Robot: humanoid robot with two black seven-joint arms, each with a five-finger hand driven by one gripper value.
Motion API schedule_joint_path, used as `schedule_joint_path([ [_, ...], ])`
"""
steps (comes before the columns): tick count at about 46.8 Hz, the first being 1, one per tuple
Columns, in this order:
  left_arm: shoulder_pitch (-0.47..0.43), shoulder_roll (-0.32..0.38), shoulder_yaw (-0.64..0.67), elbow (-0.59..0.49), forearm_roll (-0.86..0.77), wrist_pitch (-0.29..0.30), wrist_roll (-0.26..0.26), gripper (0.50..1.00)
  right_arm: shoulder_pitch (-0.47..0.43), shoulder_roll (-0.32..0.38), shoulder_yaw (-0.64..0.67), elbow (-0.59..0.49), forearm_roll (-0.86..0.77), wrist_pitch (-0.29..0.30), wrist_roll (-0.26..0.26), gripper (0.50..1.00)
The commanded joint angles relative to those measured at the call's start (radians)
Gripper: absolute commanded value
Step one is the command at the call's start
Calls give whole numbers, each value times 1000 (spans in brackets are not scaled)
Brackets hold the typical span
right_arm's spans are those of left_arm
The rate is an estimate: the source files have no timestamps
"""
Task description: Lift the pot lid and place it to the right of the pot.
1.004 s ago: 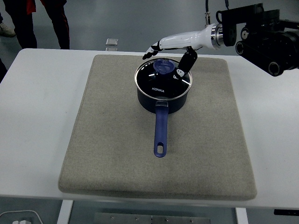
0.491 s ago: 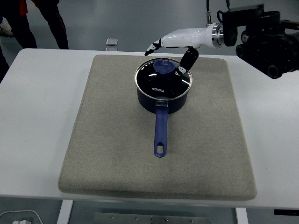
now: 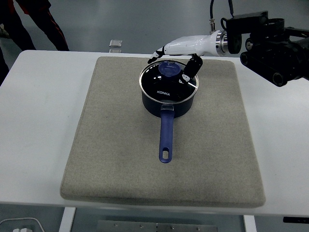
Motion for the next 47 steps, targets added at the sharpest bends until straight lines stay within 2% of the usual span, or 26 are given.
schedule_joint_path([
  [1, 0, 0, 0, 0, 0, 0, 1, 1000, -3, 0, -1, 0, -6, 0, 0, 909],
  [16, 0, 0, 0, 0, 0, 0, 0, 1000, 0, -3, 1, -20, -21, -3, 0, 905],
  [24, 0, 0, 0, 0, 0, 0, 0, 1000, 2, -1, -1, -31, -21, -26, 0, 905],
  [47, 0, 0, 0, 0, 0, 0, 0, 1000, -4, 8, -1, -31, -20, -26, 0, 903],
])
